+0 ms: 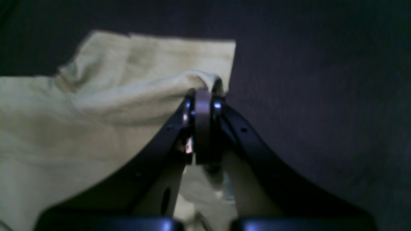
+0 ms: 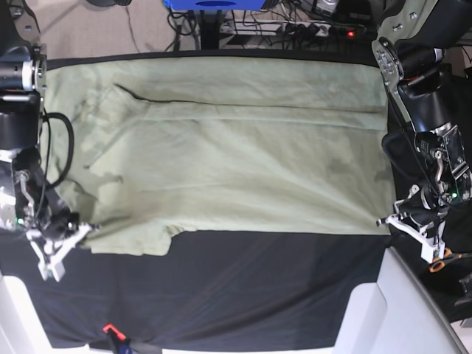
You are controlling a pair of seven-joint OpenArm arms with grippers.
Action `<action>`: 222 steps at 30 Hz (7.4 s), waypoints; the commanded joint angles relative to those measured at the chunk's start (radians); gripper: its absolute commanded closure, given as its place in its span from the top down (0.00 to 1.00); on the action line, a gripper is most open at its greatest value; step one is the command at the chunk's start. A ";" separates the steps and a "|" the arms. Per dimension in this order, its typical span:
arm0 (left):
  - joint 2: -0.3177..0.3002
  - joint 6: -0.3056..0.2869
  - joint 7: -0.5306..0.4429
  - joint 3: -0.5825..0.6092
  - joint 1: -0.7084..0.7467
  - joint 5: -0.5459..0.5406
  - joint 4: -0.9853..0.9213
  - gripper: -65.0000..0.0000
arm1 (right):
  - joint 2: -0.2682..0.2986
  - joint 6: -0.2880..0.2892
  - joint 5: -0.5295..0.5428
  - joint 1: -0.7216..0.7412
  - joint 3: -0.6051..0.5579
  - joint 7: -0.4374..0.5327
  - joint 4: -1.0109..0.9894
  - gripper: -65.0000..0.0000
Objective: Fold the T-shirt properly
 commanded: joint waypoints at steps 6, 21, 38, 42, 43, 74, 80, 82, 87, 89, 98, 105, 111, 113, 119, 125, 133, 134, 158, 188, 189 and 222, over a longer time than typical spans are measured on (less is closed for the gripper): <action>-0.017 0.004 -0.025 -0.001 -0.009 -0.009 0.019 0.00 | 0.052 0.000 0.007 0.030 0.006 0.033 -0.041 0.00; -0.014 0.004 -0.023 -0.010 0.057 -0.018 0.127 0.00 | 0.052 0.076 0.007 0.032 -0.004 0.032 -0.038 0.00; -0.014 0.004 0.014 -0.006 0.126 -0.018 0.240 0.00 | 0.063 0.077 0.006 0.070 -0.178 0.032 -0.011 0.00; -0.014 0.004 0.052 -0.001 0.184 -0.018 0.300 0.00 | 0.082 0.077 0.006 0.058 -0.178 -0.033 -0.009 0.00; -0.014 0.004 0.052 -0.001 0.202 -0.018 0.314 0.00 | 0.082 0.077 0.006 0.052 -0.178 -0.057 -0.006 0.00; -0.092 -0.004 0.077 0.054 0.462 -0.019 0.461 0.00 | 0.152 0.077 0.007 -0.252 -0.074 -0.257 0.328 0.00; -0.108 -0.087 0.089 0.045 0.465 -0.018 0.464 0.00 | 0.152 0.077 0.007 -0.286 -0.060 -0.295 0.374 0.00; -0.108 -0.093 0.089 0.045 0.477 -0.010 0.464 0.00 | 0.152 0.077 0.007 -0.307 -0.022 -0.301 0.402 0.00; -0.109 -0.098 0.089 0.043 0.506 -0.016 0.464 0.00 | 0.152 0.079 0.007 -0.352 0.038 -0.354 0.459 0.00; -0.109 -0.098 0.089 0.043 0.517 -0.013 0.483 0.00 | 0.149 0.079 0.007 -0.373 0.050 -0.360 0.476 0.00; -0.109 -0.098 0.089 0.043 0.586 -0.010 0.569 0.00 | 0.143 0.079 0.010 -0.439 0.052 -0.367 0.517 0.00; -0.109 -0.098 0.089 0.043 0.621 -0.009 0.581 0.00 | 0.143 0.079 0.010 -0.513 0.089 -0.387 0.594 0.00; -0.111 -0.098 0.087 0.043 0.652 -0.009 0.586 0.00 | 0.143 0.079 0.010 -0.566 0.119 -0.397 0.641 0.00; -0.131 -0.098 0.086 0.043 0.669 -0.018 0.586 0.00 | 0.143 0.079 0.010 -0.589 0.119 -0.398 0.667 0.00; -0.135 -0.098 0.086 0.043 0.672 -0.018 0.586 0.00 | 0.141 0.079 0.012 -0.629 0.121 -0.397 0.683 0.00; -0.132 -0.098 0.084 0.043 0.687 -0.016 0.586 0.00 | 0.141 0.079 0.012 -0.662 0.121 -0.392 0.683 0.00; -0.137 -0.099 0.081 0.043 0.707 -0.009 0.575 0.00 | 0.140 0.079 0.012 -0.668 0.121 -0.390 0.677 0.00; -0.135 -0.099 0.081 0.043 0.707 -0.009 0.572 0.00 | 0.140 0.079 0.012 -0.668 0.121 -0.390 0.677 0.00; -0.115 -0.093 0.080 0.043 0.696 -0.007 0.573 0.00 | 0.125 0.073 0.007 -0.678 0.168 -0.398 0.680 0.00; -0.115 -0.093 0.081 0.051 0.730 -0.006 0.622 0.00 | 0.056 0.070 0.007 -0.726 0.302 -0.412 0.727 0.56; -0.115 -0.093 0.081 0.050 0.730 -0.006 0.622 0.00 | 0.036 0.070 0.007 -0.726 0.342 -0.410 0.736 0.56; -0.068 -0.101 0.089 -0.108 0.746 -0.047 0.762 1.00 | -0.073 0.079 0.007 -0.727 0.420 -0.404 0.842 0.56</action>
